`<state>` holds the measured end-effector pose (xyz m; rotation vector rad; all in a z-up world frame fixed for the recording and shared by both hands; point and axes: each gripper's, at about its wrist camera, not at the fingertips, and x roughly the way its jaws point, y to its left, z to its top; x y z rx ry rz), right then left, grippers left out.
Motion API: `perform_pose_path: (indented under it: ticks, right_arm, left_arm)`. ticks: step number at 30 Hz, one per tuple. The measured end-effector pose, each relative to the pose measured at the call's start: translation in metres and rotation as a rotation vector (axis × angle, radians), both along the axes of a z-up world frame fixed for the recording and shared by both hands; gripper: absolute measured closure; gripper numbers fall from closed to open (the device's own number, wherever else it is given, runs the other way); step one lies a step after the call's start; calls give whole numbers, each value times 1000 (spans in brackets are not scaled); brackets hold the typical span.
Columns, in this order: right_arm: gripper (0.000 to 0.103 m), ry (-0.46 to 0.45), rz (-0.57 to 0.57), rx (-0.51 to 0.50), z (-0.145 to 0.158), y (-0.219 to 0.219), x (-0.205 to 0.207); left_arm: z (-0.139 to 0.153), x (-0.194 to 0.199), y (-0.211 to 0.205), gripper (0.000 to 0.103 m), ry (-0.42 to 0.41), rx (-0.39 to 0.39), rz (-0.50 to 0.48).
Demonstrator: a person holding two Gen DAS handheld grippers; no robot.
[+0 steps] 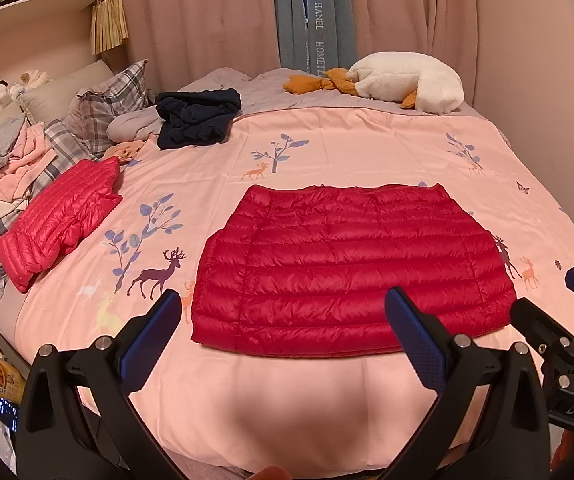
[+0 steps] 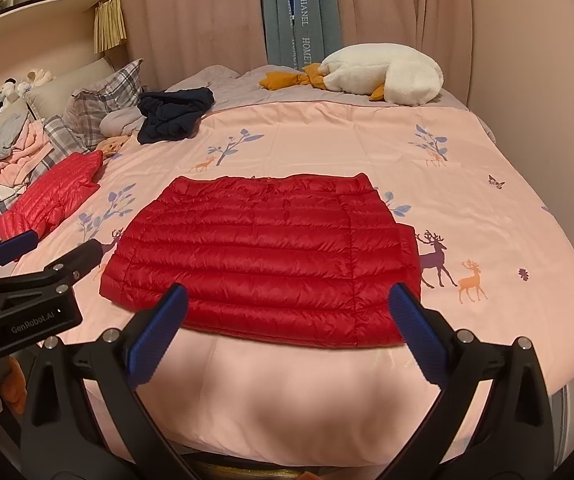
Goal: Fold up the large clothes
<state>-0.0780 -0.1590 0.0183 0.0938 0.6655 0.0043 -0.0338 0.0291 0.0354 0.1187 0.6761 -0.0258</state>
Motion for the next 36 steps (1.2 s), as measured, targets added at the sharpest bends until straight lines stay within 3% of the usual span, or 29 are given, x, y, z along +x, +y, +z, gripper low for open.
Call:
perform_pose_path:
  ticks: [36]
  right_arm:
    - [2,0,6,9,-1,4,-2]
  left_arm:
    - [-2,3,-1,1,13,-16,1]
